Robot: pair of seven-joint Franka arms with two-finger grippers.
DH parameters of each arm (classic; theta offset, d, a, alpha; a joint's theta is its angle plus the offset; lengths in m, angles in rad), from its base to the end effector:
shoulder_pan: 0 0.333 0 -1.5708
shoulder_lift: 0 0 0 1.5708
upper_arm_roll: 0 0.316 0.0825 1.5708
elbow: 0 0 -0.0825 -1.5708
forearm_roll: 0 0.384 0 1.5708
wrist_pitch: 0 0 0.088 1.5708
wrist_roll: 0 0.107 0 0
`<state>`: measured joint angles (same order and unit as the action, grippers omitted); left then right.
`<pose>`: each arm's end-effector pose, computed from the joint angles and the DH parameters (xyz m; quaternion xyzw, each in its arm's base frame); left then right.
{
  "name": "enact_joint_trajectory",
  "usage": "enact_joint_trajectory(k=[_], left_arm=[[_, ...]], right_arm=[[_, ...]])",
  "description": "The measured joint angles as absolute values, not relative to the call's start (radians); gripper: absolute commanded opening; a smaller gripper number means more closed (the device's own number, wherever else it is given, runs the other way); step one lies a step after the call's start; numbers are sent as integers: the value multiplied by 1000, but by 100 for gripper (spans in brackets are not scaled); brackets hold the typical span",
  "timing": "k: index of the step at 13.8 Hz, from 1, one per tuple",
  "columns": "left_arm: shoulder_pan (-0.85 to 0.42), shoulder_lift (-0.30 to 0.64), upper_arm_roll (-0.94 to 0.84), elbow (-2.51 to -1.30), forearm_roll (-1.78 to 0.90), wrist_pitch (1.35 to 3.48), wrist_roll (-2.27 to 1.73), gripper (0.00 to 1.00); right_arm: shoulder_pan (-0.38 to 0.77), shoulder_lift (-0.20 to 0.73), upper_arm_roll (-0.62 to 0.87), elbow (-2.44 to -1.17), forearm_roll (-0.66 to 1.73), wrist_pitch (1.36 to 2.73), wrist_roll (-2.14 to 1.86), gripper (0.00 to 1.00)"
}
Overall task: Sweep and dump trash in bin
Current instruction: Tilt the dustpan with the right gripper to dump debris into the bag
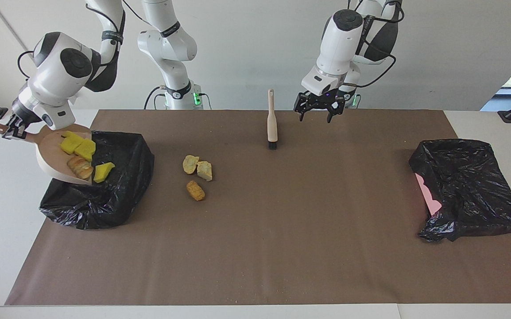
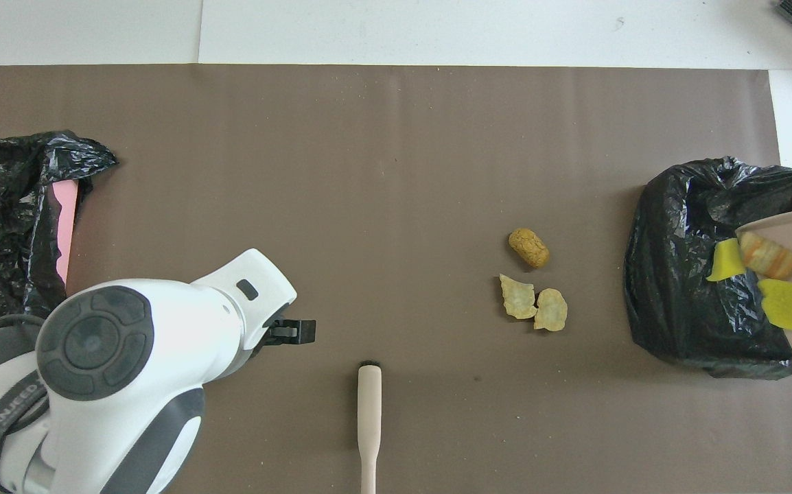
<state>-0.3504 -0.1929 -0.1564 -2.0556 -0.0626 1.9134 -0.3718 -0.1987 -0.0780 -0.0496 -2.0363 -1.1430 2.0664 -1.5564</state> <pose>0.4379 -0.2531 0.5238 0.9980 -0.0566 0.0158 0.0237 0.5261 -0.1831 0.5169 0.5266 0.6950 -0.3540 0.3381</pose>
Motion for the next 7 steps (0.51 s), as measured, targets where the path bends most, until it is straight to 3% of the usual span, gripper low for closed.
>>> enact_joint_trajectory(k=[7], left_arm=[[-138, -129, -154, -1730, -49, 1650, -105, 100]], right_arm=[[-123, -133, -47, -2040, -1204, 1938, -1500, 0]])
